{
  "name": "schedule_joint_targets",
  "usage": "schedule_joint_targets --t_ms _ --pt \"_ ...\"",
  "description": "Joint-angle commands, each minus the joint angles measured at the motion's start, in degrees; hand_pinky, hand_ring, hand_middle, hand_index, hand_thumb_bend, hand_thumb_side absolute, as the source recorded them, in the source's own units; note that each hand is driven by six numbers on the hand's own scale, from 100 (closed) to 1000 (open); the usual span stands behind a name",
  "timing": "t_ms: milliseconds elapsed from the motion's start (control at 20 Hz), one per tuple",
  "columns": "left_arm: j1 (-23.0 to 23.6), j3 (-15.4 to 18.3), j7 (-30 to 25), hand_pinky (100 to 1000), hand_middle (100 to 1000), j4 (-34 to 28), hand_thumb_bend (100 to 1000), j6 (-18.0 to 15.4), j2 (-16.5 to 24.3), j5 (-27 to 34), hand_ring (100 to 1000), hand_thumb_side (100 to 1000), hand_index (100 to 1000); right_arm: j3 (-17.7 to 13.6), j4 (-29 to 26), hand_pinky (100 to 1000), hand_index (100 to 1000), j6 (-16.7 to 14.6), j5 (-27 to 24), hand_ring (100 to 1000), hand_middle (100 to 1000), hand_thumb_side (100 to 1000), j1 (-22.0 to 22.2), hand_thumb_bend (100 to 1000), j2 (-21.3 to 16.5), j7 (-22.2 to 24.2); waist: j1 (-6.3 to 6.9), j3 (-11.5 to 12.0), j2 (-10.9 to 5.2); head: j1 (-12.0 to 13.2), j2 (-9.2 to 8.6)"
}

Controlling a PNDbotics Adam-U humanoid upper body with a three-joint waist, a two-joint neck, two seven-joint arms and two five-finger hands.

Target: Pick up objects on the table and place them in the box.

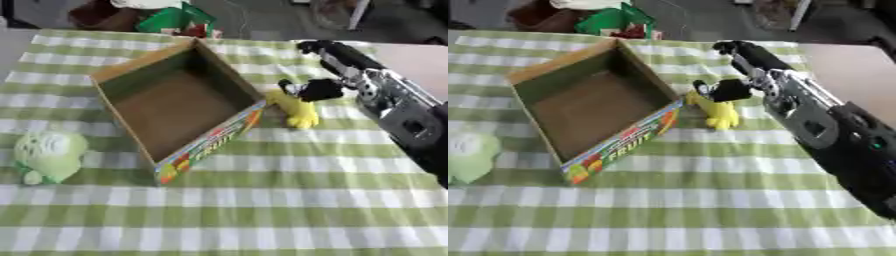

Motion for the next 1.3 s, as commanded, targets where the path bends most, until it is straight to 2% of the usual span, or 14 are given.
schedule_joint_targets --t_ms 50,250,550,850,900,1300 --pt "-0.69 0.14 -0.11 391 489 -0.99 100 -0.17 1.74 0.30 497 817 695 -2.13 1.57 828 989 -0.17 2.08 978 898 540 -0.83 357 -1.27 2.84 0.27 -0.07 -0.83 -0.06 -0.68" --pt "-0.81 0.13 -0.17 391 489 -0.99 100 -0.19 1.74 0.23 497 817 695 -2.92 0.74 835 993 -1.05 1.98 987 902 533 0.54 438 -1.59 6.66 0.25 -0.08 -0.55 0.09 -0.73" --pt "-0.99 0.11 -0.20 391 489 -0.99 100 -0.21 1.66 0.27 497 817 695 -2.96 -0.40 834 997 -1.04 2.82 984 894 520 1.93 467 -1.43 12.24 0.28 0.07 -0.39 0.07 -0.90" --pt "-1.00 0.13 -0.16 390 489 -0.99 100 -0.24 1.67 0.30 497 817 695 -3.56 -0.61 833 996 -0.91 4.52 983 892 518 1.80 467 -0.98 17.14 0.31 0.14 -0.39 0.09 -0.80" --pt "-1.03 0.13 -0.16 391 490 -0.99 100 -0.24 1.67 0.30 498 815 695 -3.62 -0.70 826 996 -0.86 4.81 975 891 525 1.81 438 -0.91 17.65 0.32 0.16 -0.38 0.07 -0.77" --pt "-1.38 -0.15 -0.27 390 490 -0.99 100 -0.29 1.48 0.57 498 815 695 -0.95 3.67 808 970 -0.21 8.76 955 835 518 0.67 365 1.98 16.67 0.54 0.67 -0.31 -0.25 -0.76"
